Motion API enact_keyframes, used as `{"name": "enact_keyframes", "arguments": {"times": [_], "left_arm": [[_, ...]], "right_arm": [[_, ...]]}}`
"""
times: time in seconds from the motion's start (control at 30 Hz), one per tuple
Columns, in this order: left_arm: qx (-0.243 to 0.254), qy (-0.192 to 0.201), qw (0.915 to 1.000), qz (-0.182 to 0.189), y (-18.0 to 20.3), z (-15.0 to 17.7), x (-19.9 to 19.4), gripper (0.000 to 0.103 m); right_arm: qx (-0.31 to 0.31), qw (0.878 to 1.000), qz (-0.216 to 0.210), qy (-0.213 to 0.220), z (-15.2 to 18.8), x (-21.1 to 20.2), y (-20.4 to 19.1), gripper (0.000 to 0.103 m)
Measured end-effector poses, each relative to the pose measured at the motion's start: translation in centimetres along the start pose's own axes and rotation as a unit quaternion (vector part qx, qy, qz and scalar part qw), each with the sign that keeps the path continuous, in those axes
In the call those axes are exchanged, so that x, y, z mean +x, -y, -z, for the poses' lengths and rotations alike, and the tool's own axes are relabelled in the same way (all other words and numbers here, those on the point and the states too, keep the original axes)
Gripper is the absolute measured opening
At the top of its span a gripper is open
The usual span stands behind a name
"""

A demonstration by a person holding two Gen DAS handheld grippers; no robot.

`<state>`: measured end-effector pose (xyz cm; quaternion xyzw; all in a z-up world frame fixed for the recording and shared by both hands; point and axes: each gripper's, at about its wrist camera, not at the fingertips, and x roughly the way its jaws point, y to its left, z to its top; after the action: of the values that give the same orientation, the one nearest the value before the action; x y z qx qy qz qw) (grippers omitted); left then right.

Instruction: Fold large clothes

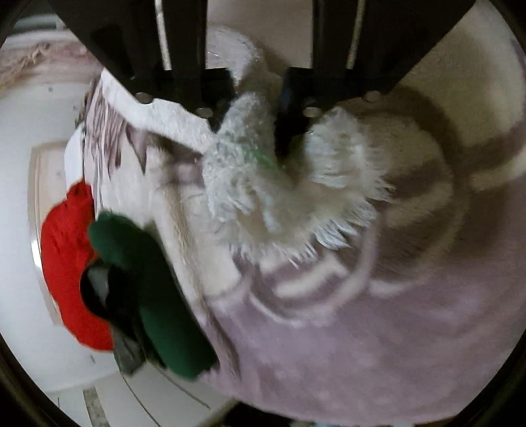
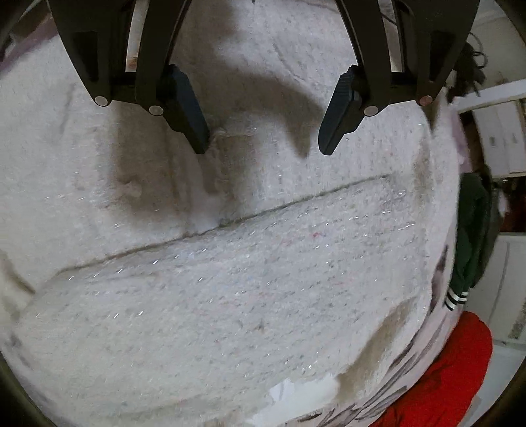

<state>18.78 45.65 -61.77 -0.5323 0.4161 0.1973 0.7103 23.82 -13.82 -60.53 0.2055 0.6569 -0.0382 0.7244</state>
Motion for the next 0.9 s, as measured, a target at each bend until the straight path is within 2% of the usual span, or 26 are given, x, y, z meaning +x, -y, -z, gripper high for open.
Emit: {"name": "enact_keyframes", "arguments": {"times": [0.03,0.1,0.17,0.2,0.23,0.3,0.4,0.5,0.57,0.67,0.8,0.9], "left_arm": [[0.002,-0.001,1.0000,0.005,0.1,0.2,0.0,0.035],[-0.002,0.001,0.9999,0.015,0.4,0.4,-0.2,0.041],[-0.004,0.015,0.9998,0.015,1.1,0.7,-0.5,0.041],[-0.003,0.036,0.9993,0.014,1.4,1.0,-1.0,0.039],[0.002,0.052,0.9986,0.007,2.3,1.1,-1.0,0.031],[0.030,0.082,0.9958,-0.027,3.8,1.6,-2.0,0.008],[0.069,0.116,0.9896,-0.050,6.8,2.4,-3.9,0.007],[0.115,0.139,0.9809,-0.073,9.9,3.4,-5.8,0.006],[0.168,0.157,0.9684,-0.097,13.0,4.6,-7.1,0.006],[0.253,0.176,0.9437,-0.119,18.5,7.6,-8.8,0.006],[0.352,0.164,0.9152,-0.108,26.3,13.2,-8.6,0.006],[0.424,0.140,0.8910,-0.081,32.2,19.8,-7.0,0.006]], "right_arm": [[-0.010,1.000,0.021,0.002,-0.9,-0.2,-0.3,0.077],[-0.040,0.995,0.093,0.014,-1.3,-0.8,-1.3,0.081],[-0.075,0.985,0.149,0.046,-2.0,-1.6,-2.7,0.084],[-0.093,0.979,0.173,0.062,-2.4,-1.9,-3.4,0.089],[-0.106,0.974,0.188,0.073,-2.9,-1.9,-4.0,0.091],[-0.120,0.968,0.205,0.086,-3.8,-1.9,-4.6,0.091],[-0.152,0.953,0.238,0.106,-5.4,-1.2,-6.1,0.091],[-0.180,0.945,0.252,0.101,-7.1,0.3,-7.0,0.091],[-0.189,0.946,0.246,0.094,-7.9,1.3,-7.7,0.091],[-0.193,0.953,0.219,0.085,-8.5,1.7,-7.6,0.091],[-0.153,0.974,0.152,0.062,-8.9,-0.1,-4.6,0.091],[-0.100,0.990,0.095,0.042,-9.4,-2.4,0.3,0.091]]}}
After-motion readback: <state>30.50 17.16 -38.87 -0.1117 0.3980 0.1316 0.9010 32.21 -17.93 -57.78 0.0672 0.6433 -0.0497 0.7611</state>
